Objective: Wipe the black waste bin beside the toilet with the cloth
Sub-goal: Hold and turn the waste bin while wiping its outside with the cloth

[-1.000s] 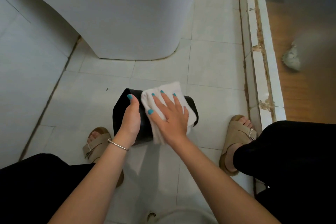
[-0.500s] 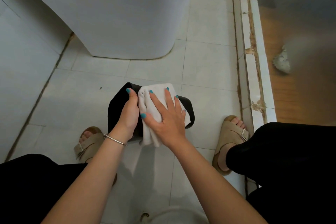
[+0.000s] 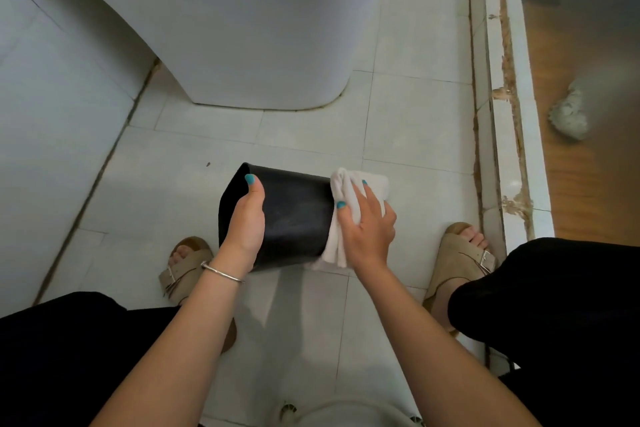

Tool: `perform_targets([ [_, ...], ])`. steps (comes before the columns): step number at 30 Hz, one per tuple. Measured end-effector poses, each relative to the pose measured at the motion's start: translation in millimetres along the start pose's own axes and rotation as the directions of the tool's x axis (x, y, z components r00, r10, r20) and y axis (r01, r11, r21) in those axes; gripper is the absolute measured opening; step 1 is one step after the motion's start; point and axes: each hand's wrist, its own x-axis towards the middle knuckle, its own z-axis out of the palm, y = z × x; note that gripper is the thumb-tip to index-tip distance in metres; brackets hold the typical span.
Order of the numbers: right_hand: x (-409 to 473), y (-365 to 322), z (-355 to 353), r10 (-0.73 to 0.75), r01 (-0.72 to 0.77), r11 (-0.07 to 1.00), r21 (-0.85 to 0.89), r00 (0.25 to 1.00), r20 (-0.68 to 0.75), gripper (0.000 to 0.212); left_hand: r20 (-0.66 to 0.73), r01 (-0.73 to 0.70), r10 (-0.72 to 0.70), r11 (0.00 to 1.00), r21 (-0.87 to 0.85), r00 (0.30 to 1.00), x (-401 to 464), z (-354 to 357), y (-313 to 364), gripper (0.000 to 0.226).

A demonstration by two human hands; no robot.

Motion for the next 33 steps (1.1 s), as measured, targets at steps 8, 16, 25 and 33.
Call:
perform_targets([
  [8,-63,-72,12,-0.295,0.295,0.954,0.049,0.955,0.003,0.057,0.147,0.146,-0.112,0.959,-0.243,0.983,-6,7,-1,0.062],
  [16,-57,-51,2,-0.503,0.502,0.863,-0.062,0.864,-0.006,0.050,0.161,0.230,-0.179,0.888,-0.398,0.971,-20,8,-11,0.071],
  [25,-6,-1,-1,-0.371,0.351,0.921,-0.170,0.923,-0.105,0.054,0.079,0.290,-0.286,0.845,-0.450,0.955,-17,1,-13,0.066],
  [33,0,6,8,-0.052,0.052,0.999,-0.003,0.990,-0.132,0.055,0.062,0.231,-0.223,0.922,-0.312,0.973,-13,11,-2,0.069],
])
